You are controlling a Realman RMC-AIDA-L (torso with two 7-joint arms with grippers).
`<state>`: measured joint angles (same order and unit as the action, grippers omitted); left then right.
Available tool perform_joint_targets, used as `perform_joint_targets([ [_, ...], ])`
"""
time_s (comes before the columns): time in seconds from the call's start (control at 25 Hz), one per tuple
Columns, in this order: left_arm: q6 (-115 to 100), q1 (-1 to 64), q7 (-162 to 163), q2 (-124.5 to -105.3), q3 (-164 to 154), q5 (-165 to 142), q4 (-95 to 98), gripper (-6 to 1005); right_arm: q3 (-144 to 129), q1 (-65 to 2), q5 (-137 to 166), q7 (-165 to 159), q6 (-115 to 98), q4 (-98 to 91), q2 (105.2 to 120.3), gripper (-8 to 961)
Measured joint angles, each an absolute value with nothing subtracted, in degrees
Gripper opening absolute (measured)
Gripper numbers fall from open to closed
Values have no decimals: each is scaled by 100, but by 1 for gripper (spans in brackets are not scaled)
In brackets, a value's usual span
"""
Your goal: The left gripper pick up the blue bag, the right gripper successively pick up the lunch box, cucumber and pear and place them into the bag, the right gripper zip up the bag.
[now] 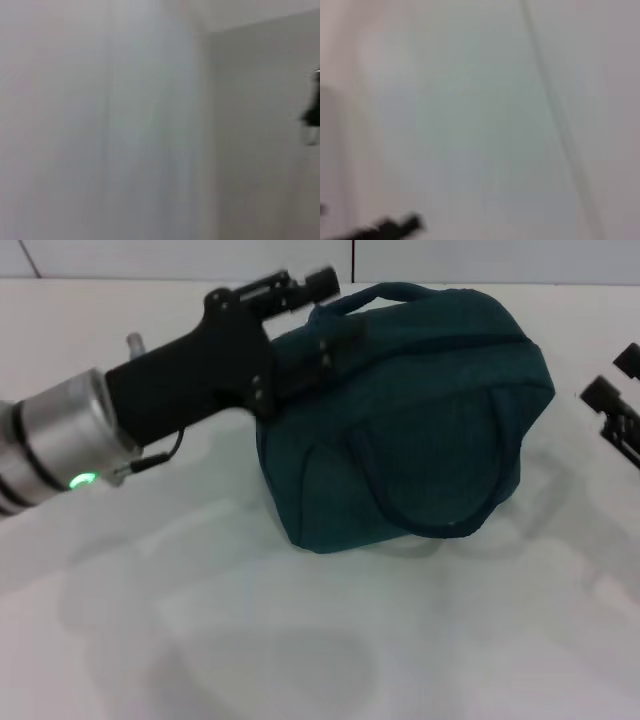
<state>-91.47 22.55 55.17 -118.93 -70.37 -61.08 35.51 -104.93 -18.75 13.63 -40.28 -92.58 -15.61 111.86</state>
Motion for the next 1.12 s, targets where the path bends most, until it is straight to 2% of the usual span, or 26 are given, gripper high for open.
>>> perform_joint_targets([
  [0.08,-9506,2221,5523,-11835,-7023,-6300,3550,486,-10505,-1912,1618,-4135,-9684,-1561,11129,598],
  [0.2,-9852,2207,5528,-11759,-7020,-6719,3478,484,-10493,-2140,2386,-4481,-10118,-1594,10967,592],
  [0.28,-9961,2193,5464,-11749,-7015,-6910,3351,483,-10484,-2288,2654,-4587,-10215,-1571,10930,588],
  [0.52,-9956,2031,5156,-11869,-6949,-6946,3032,474,-10488,-2587,3095,-4588,-10272,-1620,10955,585],
  [0.64,-9947,2019,4975,-11914,-6949,-6943,2852,474,-10477,-2746,3398,-4605,-10321,-1619,10922,585],
  [1.12,-9921,2069,4343,-11963,-6925,-6690,2295,474,-10218,-2769,3462,-4556,-10253,-1564,10952,585],
])
